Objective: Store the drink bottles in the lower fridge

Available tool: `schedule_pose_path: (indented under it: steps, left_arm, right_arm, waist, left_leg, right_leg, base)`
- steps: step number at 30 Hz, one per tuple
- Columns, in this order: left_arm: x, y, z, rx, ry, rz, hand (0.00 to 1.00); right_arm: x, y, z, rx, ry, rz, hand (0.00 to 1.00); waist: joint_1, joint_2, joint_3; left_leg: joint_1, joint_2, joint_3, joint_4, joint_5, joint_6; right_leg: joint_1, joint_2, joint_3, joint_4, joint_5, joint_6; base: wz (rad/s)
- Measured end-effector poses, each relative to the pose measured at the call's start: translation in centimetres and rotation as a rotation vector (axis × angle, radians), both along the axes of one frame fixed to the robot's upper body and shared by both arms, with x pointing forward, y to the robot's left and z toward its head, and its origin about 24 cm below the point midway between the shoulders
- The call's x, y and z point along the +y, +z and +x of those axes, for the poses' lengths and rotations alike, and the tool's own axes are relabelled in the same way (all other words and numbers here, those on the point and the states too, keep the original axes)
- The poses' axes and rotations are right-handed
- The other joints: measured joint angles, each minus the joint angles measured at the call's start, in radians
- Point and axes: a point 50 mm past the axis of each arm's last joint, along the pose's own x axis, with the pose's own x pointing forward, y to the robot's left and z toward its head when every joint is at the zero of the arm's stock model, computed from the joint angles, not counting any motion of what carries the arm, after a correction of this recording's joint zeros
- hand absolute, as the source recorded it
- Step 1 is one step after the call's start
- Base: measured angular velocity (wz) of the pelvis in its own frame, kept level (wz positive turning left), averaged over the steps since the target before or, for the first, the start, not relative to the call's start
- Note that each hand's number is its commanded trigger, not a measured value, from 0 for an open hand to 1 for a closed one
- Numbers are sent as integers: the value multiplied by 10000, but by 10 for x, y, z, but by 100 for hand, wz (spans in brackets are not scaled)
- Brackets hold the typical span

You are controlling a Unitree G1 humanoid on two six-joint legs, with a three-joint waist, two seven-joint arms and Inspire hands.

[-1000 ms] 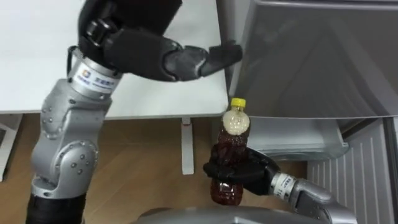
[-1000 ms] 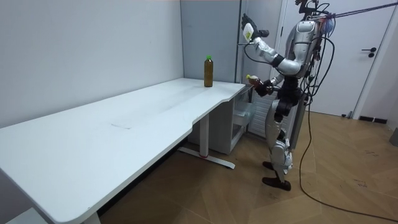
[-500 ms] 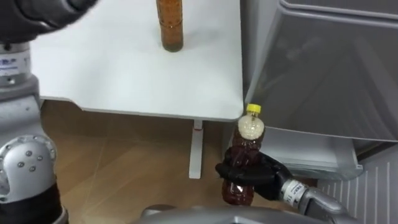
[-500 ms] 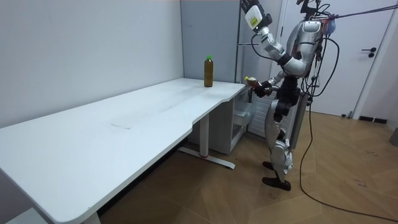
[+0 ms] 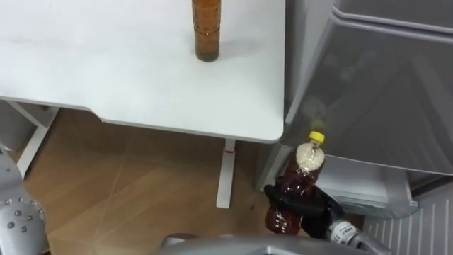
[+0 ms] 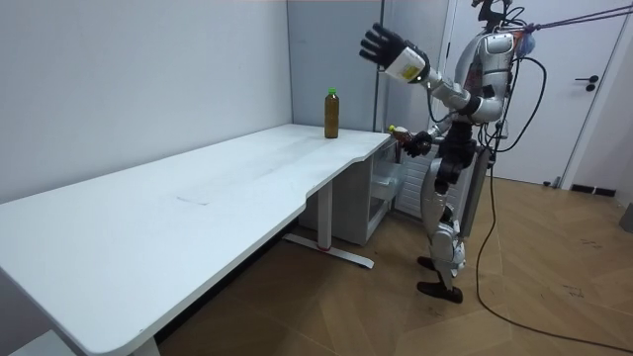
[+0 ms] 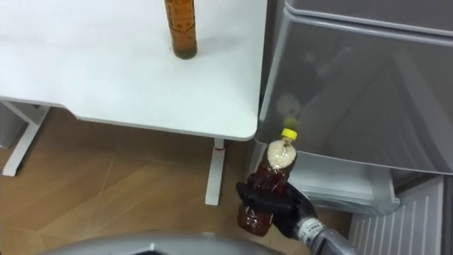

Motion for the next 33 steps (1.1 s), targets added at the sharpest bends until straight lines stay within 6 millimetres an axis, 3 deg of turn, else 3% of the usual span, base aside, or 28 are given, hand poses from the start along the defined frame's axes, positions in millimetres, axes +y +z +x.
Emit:
schedule_pose_path:
  steps: [5, 6, 7, 9, 12, 18, 28, 33]
  left_arm:
    - [15, -67, -24, 3163, 1707, -1746, 0]
    - [16, -90, -34, 4192, 2072, -2266, 0]
    - [15, -101, -39, 4719, 2184, -2501, 0]
    - [4, -143, -66, 6917, 2216, -3269, 0]
    - [-10, -177, -95, 8930, 2268, -4014, 0]
    - [-31, -210, -138, 11526, 2004, -4527, 0]
    - [-49, -233, -169, 13190, 1053, -5344, 0]
    - [-69, -248, -189, 14408, -692, -5714, 0]
  right_arm:
    - [-12, -2, -9, 629, -1772, -216, 100]
    - [-15, -3, -11, 743, -2176, -247, 100]
    - [-15, -3, -11, 771, -2360, -232, 100]
    - [-18, -3, -13, 956, -3018, -196, 100]
    - [-21, -3, -12, 1065, -3940, -61, 100]
    - [-22, -4, -12, 1354, -4752, 3, 100]
    - [-30, -16, -23, 2520, -6216, -82, 100]
    - [-32, -15, -10, 2377, -6793, 229, 100]
  waist:
    - [-64, 91, 13]
    - [-73, 87, 22]
    - [-87, 108, 15]
    - [-179, 56, 26]
    - [-297, -23, 24]
    - [-506, -9, 58]
    - [-987, 51, 66]
    - [-1409, 52, 70]
  left_leg:
    - [126, -7, 35, -60, 5, -8]
    - [149, -7, 69, -68, 4, -9]
    - [142, -7, 78, -66, 3, -10]
    - [139, -8, 100, -81, 2, -13]
    - [144, -7, 103, -89, -1, -16]
    - [380, 15, 183, -218, -10, -23]
    - [212, 12, 263, -227, -6, -22]
    - [135, 4, 331, -210, -10, -16]
  right_leg:
    - [58, 4, 11, -3, -23, -23]
    - [69, 11, 44, -3, -43, -43]
    - [58, 14, 64, -11, -51, -54]
    - [15, 23, 100, -16, -52, -58]
    - [21, 28, 109, -20, -51, -58]
    - [191, 51, 217, -18, -52, -57]
    - [30, 47, 307, 29, -55, -61]
    - [-87, 53, 370, 98, -54, -61]
  base:
    - [-3]
    - [-5]
    - [-7]
    - [-5]
    - [0]
    - [-3]
    - [-3]
    - [-4]
